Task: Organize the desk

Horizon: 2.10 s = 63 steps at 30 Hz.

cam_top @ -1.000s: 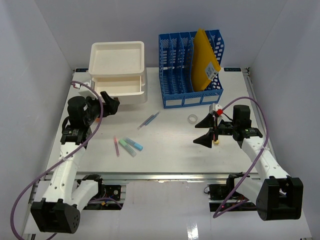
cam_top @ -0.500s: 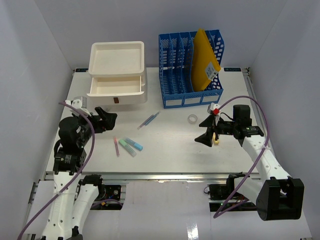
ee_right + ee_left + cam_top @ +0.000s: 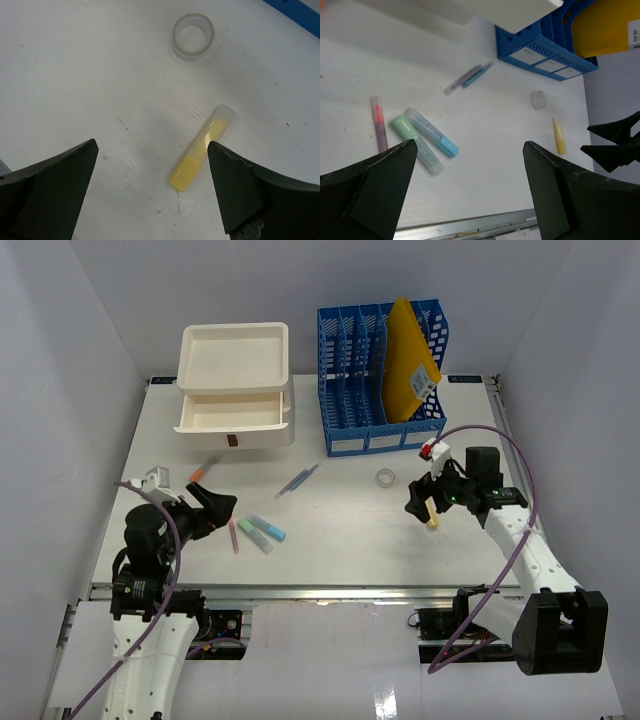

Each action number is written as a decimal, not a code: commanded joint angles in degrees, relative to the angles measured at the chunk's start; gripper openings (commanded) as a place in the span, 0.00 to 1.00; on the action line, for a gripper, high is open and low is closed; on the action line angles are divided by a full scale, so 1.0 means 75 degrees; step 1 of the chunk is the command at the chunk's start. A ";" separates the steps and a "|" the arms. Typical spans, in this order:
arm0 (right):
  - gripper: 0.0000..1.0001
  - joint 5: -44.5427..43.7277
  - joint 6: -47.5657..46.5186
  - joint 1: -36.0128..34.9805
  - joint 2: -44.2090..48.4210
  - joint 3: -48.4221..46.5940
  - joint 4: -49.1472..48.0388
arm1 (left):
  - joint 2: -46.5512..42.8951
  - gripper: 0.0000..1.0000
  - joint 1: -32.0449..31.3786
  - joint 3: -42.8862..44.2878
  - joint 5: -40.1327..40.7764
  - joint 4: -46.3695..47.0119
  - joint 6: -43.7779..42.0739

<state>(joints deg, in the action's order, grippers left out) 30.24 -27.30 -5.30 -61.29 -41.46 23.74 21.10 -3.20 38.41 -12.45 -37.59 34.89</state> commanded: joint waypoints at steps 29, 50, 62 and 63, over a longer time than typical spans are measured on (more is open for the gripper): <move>0.64 -0.2940 0.0427 -0.0114 -0.2752 -0.0003 -0.1120 | 0.1716 0.93 -0.0005 -0.0288 0.1383 -0.0875 0.1649; 0.10 -0.0987 -0.1431 -0.0201 -0.2043 -0.0109 0.0034 | 0.2315 0.93 0.0005 0.0312 0.2347 -0.0634 0.1654; 0.08 -0.0988 -0.3759 -0.4366 -0.1259 -0.3780 0.1998 | 0.3531 0.93 0.0025 0.0993 0.2676 -0.0241 0.1565; 0.08 -0.1179 -0.3781 -0.4723 -0.1559 -0.4541 0.2005 | 0.3585 0.93 0.0028 0.1078 0.2710 -0.0222 0.1479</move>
<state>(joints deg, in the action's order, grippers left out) 25.33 -51.35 -32.73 -66.79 -59.98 38.05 46.85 -3.18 42.81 6.14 -41.17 47.62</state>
